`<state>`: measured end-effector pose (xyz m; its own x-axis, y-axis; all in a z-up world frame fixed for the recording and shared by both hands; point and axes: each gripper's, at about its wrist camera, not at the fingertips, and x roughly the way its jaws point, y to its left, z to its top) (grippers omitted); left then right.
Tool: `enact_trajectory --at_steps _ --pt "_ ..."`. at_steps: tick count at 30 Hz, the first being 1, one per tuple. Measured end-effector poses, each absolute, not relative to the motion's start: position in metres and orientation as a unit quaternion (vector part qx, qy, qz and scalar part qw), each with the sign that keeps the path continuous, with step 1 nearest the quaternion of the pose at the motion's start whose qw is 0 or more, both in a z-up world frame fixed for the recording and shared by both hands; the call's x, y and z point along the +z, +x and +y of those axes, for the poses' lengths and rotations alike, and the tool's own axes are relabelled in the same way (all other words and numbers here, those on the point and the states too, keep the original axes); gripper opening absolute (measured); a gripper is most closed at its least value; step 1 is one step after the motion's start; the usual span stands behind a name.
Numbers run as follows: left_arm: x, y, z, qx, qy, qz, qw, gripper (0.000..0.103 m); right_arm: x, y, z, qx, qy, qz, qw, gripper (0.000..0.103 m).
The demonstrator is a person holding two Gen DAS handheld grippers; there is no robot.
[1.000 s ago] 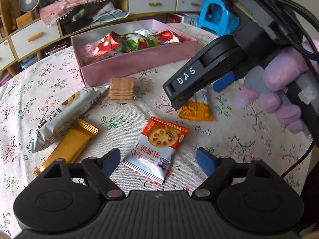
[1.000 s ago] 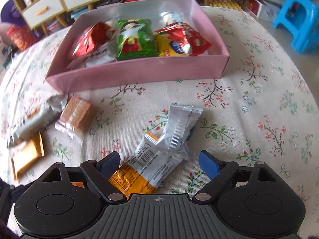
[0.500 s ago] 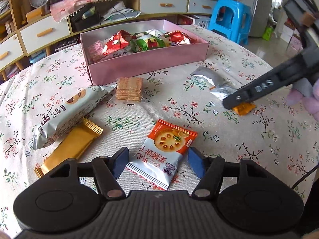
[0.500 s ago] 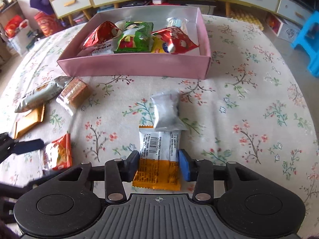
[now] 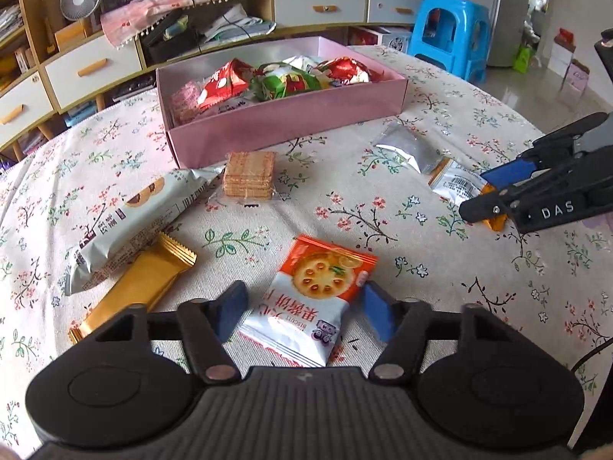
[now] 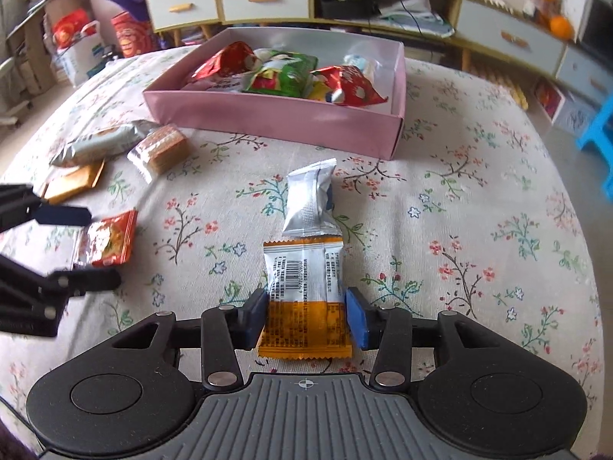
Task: Organize snacks
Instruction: 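Grasp the orange biscuit pack with the left tool while the right grasps the orange-white bar, then carry the biscuit pack and orange-white bar in both tools over the pink box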
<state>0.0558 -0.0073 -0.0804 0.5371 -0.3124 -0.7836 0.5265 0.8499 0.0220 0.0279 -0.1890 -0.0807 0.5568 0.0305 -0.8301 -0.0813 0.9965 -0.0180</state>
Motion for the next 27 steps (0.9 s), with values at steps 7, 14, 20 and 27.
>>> enact_trajectory --at_steps 7,14,20,27 --pt "-0.074 0.059 -0.007 -0.229 0.109 0.428 0.868 0.037 -0.077 0.030 -0.191 0.022 -0.019 0.489 0.872 0.039" --pt "-0.062 0.063 -0.003 -0.216 0.066 0.442 0.868 0.036 -0.063 0.034 -0.209 0.007 0.066 0.506 0.860 0.039" --pt "-0.046 0.071 -0.001 -0.207 0.025 0.439 0.874 0.036 -0.053 0.042 -0.225 0.012 0.179 0.508 0.842 0.039" --pt "-0.032 0.090 -0.001 -0.186 -0.034 0.434 0.881 0.035 -0.041 0.060 -0.234 0.006 0.252 0.485 0.837 0.039"
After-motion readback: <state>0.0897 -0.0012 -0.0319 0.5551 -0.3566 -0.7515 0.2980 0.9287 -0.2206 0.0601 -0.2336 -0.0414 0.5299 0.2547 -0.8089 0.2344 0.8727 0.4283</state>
